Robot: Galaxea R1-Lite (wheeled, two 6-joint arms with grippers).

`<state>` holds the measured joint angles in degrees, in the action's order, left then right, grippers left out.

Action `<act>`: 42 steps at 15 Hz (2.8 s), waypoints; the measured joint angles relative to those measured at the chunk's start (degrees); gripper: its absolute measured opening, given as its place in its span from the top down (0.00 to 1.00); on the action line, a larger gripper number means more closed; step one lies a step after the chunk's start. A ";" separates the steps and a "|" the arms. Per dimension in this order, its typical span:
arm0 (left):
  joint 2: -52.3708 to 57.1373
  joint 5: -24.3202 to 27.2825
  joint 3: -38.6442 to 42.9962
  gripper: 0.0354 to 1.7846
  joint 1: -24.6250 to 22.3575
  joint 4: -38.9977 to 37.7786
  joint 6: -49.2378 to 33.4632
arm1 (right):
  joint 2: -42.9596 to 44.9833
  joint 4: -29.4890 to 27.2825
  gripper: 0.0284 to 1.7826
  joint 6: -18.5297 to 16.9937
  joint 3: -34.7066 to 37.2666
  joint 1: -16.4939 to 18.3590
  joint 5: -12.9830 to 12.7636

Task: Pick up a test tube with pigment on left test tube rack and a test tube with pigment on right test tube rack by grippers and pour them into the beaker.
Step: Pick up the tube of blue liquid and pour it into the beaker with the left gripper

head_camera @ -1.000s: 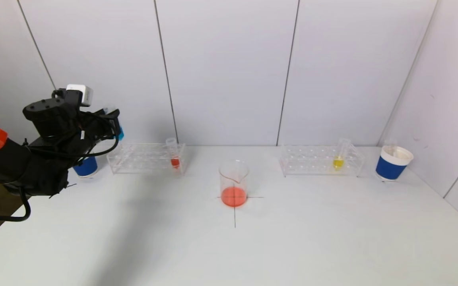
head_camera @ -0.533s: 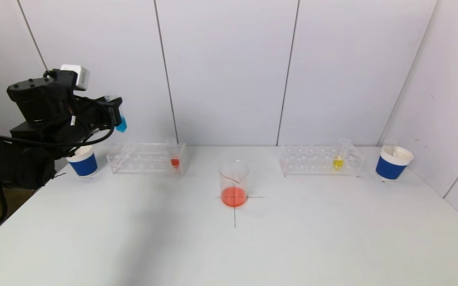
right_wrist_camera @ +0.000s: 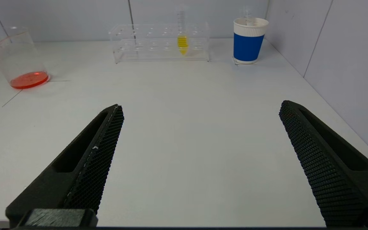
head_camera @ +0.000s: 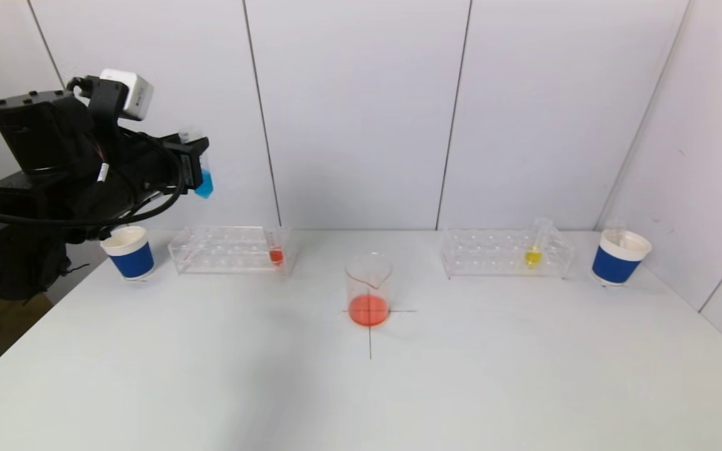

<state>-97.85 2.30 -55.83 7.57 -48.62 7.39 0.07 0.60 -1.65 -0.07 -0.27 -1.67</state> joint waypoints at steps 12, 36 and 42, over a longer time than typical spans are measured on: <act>-1.51 0.15 -0.98 0.78 11.95 0.35 16.64 | 0.00 -0.02 0.01 -0.02 0.02 -0.02 0.02; -16.90 12.93 -5.08 0.78 15.80 -16.41 42.39 | 0.00 0.00 0.01 0.00 0.02 -0.02 0.02; -18.65 15.63 -5.19 0.78 16.15 -16.43 45.95 | 0.00 -0.02 0.01 0.00 0.02 0.00 0.02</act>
<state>-116.51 17.93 -61.03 23.72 -65.05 53.33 0.07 0.57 -1.65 -0.05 -0.27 -1.65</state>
